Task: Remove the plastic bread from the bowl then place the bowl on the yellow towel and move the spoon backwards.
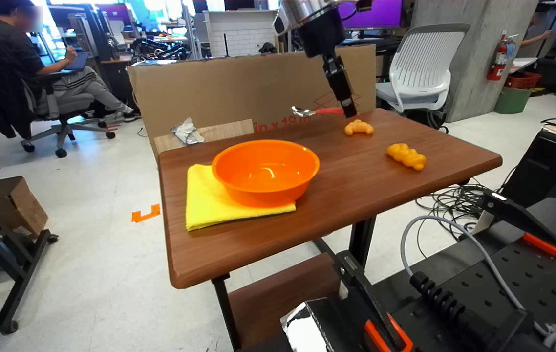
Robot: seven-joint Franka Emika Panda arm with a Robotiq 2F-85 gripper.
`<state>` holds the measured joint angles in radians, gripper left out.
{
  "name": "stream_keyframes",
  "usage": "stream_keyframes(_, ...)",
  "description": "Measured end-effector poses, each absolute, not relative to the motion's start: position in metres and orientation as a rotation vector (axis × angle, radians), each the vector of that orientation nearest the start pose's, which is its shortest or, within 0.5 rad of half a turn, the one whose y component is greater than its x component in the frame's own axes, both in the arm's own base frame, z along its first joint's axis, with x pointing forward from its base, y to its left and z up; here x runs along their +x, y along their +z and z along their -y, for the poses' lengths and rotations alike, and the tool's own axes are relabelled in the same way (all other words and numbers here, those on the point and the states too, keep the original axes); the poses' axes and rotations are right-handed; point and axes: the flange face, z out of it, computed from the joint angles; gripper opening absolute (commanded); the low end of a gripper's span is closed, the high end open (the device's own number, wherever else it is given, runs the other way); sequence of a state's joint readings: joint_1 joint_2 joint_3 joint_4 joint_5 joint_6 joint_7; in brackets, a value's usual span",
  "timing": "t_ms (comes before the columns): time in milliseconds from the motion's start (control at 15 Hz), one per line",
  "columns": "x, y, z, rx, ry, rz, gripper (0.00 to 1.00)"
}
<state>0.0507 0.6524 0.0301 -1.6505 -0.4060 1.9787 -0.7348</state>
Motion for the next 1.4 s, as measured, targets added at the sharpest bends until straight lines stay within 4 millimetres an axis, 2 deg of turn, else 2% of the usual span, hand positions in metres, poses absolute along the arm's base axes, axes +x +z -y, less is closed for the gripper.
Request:
stream_keyframes(800, 0.686, 0.171, -0.031, -2.871, 0.821, 1.514, 0.06)
stream_keyframes(1267, 0.700, 0.150, -0.031, -2.880, 0.879, 1.470, 0.06)
stream_keyframes(1333, 0.702, 0.149, -0.031, -2.882, 0.883, 1.466, 0.50)
stream_keyframes(1400, 0.703, 0.148, -0.031, -2.884, 0.886, 1.463, 0.51)
